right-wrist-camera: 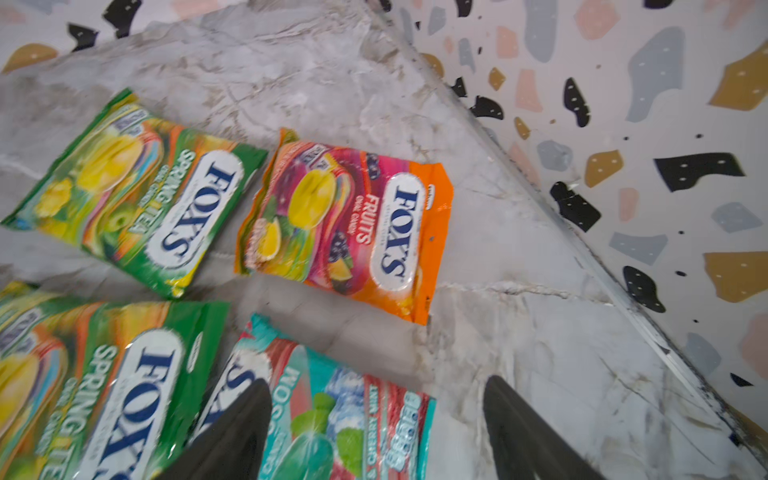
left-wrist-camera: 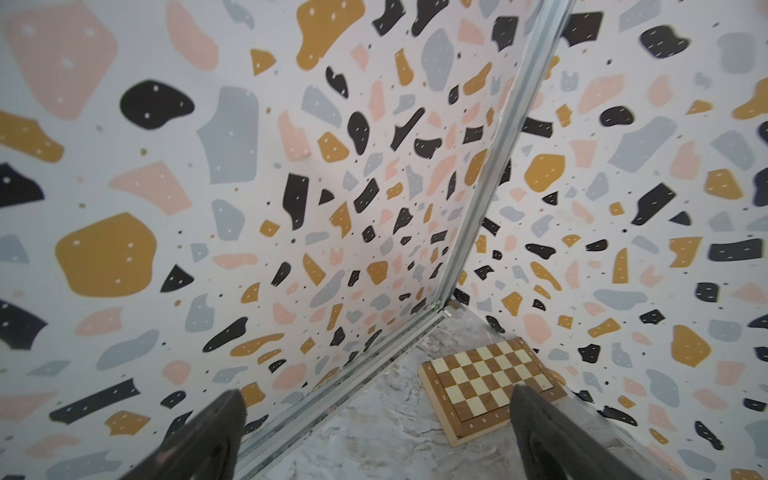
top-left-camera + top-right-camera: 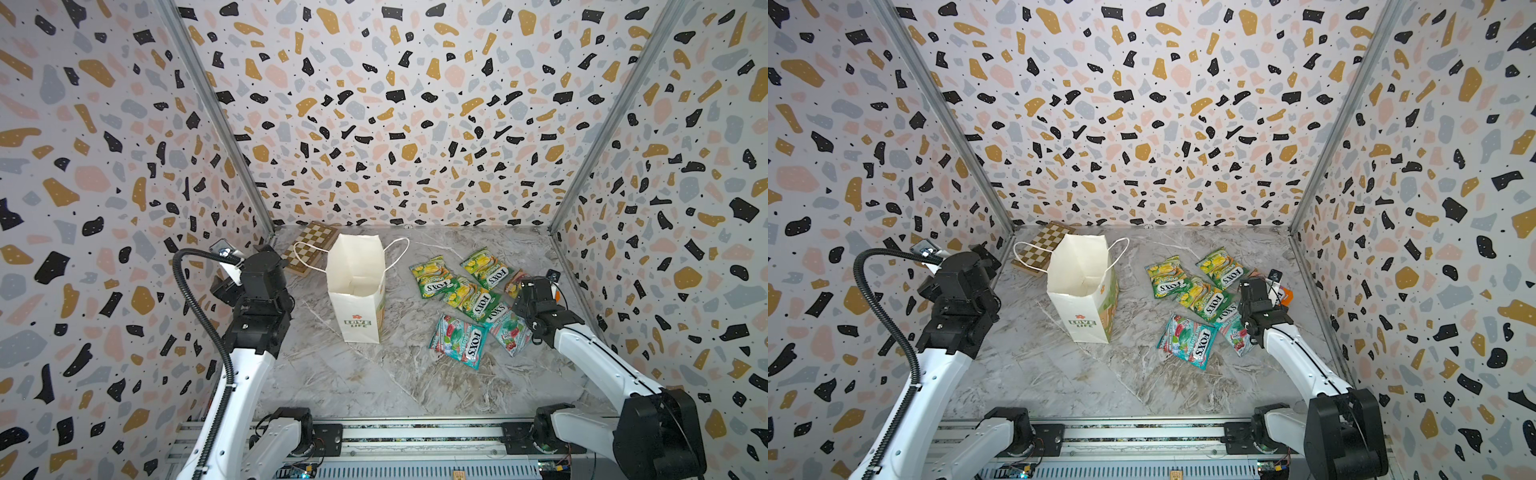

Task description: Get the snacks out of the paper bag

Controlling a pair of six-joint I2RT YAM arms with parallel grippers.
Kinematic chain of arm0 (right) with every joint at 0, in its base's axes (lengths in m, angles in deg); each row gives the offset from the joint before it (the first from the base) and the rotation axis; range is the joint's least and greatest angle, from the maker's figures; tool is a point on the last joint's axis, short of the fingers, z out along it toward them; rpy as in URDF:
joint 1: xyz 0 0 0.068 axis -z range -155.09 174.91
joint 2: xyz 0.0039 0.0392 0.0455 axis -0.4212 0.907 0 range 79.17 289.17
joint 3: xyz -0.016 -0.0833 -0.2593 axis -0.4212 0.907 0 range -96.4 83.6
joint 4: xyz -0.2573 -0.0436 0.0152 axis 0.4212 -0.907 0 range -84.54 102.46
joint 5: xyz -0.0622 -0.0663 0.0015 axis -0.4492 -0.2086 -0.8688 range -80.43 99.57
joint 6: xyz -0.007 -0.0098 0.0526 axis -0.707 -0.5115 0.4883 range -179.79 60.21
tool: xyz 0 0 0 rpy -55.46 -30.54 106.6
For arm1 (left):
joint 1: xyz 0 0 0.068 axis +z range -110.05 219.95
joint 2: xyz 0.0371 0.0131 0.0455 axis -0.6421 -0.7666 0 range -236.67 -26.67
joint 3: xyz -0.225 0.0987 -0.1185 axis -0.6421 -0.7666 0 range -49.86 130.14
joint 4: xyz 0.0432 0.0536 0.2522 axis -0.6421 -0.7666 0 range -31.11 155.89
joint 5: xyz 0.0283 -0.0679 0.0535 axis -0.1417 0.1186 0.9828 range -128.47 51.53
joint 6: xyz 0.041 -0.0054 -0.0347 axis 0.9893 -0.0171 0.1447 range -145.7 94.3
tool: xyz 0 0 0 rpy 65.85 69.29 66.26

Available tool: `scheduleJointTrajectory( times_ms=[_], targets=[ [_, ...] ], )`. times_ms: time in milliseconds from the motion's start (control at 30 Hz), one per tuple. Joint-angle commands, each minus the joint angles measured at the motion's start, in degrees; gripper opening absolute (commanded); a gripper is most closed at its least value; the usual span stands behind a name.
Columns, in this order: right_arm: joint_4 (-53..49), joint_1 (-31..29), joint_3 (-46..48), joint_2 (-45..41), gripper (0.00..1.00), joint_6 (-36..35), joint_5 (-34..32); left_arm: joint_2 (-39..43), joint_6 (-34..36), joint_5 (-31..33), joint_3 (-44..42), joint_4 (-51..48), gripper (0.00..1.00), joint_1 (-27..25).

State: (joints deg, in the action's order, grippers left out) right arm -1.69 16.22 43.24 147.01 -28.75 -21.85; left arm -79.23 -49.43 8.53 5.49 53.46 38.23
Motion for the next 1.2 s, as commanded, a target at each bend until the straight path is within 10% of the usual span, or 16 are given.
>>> scheduleJointTrajectory(
  times_ms=[0,333,700,1167],
  targets=[
    [3.78,2.89,1.22,0.6,0.81,0.6,-2.37,0.64,-6.27,-0.64,-3.76,2.86,1.0,1.62],
    [13.4,8.46,5.87,3.7,0.81,0.59,-2.71,3.18,-14.33,-6.84,-21.61,18.09,1.0,2.42],
    [32.74,9.35,15.1,2.2,0.82,-8.06,-2.22,-0.35,0.82,-16.2,-40.67,49.93,0.98,2.42],
    [65.71,9.29,25.72,5.11,0.84,-23.58,9.75,-17.07,17.67,-22.06,-42.27,68.4,1.0,2.42]
  ],
)
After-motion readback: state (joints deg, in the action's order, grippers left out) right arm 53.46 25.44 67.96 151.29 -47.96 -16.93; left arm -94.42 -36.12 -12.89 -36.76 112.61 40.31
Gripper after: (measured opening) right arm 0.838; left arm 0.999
